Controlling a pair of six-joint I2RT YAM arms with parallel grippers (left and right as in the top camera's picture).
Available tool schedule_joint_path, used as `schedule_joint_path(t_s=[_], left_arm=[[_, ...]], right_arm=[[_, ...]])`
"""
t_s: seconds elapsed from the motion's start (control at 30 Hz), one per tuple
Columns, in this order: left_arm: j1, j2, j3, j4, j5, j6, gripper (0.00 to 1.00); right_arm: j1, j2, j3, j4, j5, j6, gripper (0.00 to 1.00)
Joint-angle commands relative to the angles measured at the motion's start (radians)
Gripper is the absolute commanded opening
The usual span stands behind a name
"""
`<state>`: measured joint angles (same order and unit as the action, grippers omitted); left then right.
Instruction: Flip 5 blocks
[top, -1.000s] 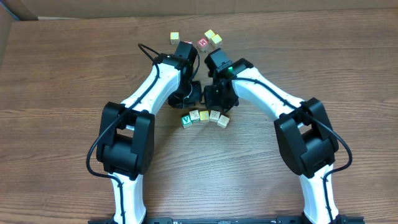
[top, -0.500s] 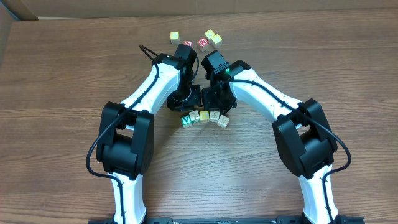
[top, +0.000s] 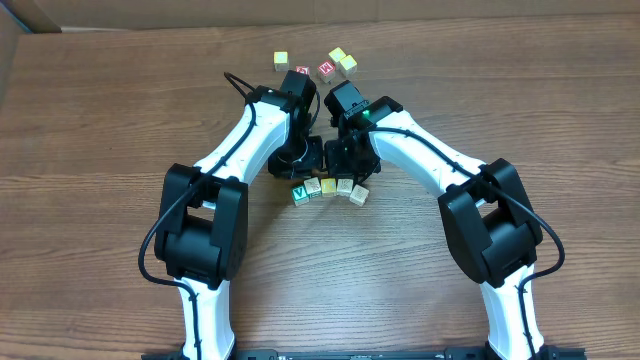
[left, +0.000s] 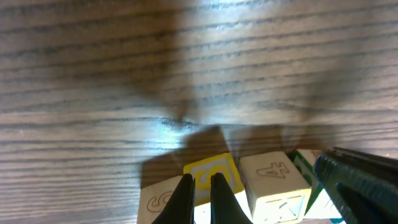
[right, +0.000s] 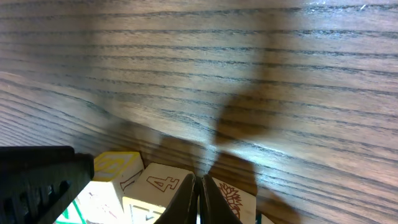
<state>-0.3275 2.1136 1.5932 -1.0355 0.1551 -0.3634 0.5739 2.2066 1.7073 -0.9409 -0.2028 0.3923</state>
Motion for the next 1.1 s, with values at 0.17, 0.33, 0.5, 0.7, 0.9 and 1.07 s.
schedule_joint_path(t_s=[0.17, 0.33, 0.5, 0.7, 0.9, 1.07], left_arm=[[-0.001, 0.009, -0.007, -0.009, 0.033, 0.005, 0.04], [-0.001, 0.009, -0.007, -0.007, 0.082, 0.036, 0.04], [0.000, 0.009, -0.007, 0.006, 0.081, 0.036, 0.04], [0.000, 0.009, -0.007, 0.026, 0.081, 0.035, 0.04], [0.000, 0.009, -0.007, 0.029, 0.081, 0.035, 0.04], [-0.001, 0.009, -0.007, 0.026, 0.081, 0.035, 0.04]], right_arm=[[0.001, -0.047, 0.026, 0.003, -0.001, 0.005, 0.06], [0.001, -0.047, 0.026, -0.003, -0.002, 0.005, 0.06], [0.001, -0.047, 0.026, 0.013, -0.002, 0.005, 0.06], [0.002, -0.047, 0.026, 0.023, -0.034, 0.003, 0.06], [0.011, -0.047, 0.026, 0.050, -0.047, 0.001, 0.06], [0.024, -0.047, 0.026, 0.037, -0.047, 0.001, 0.06]])
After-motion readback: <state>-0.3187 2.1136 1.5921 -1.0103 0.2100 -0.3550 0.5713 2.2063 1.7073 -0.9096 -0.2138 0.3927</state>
